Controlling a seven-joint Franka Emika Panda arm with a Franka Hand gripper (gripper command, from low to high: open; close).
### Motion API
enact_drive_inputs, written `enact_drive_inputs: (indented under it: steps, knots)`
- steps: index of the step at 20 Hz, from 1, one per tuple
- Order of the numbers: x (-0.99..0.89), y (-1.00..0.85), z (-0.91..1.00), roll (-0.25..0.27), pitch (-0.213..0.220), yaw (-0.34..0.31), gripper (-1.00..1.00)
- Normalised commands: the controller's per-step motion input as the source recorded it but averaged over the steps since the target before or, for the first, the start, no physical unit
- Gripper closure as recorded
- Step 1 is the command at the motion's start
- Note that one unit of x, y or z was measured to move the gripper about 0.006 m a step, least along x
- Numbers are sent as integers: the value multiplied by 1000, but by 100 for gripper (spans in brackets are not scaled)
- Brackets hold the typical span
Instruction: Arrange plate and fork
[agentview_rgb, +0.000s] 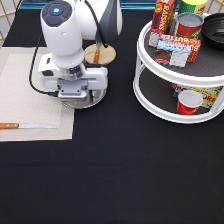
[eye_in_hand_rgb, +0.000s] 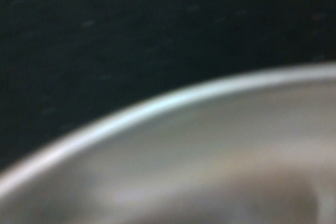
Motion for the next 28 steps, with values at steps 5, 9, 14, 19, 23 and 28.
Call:
enact_drive_inputs:
  steps: [5,9,14,19,23,28]
  knots:
    - [462,-553,14,11,58,-62,-100]
    - [472,-638,78,29,65,-29,-100]
    - [335,-734,67,29,40,-11,-100]
    - [221,-860,63,40,25,0,-100]
    - [175,-865,102,51,44,0,-100]
    - [213,-877,127,46,36,0,-100]
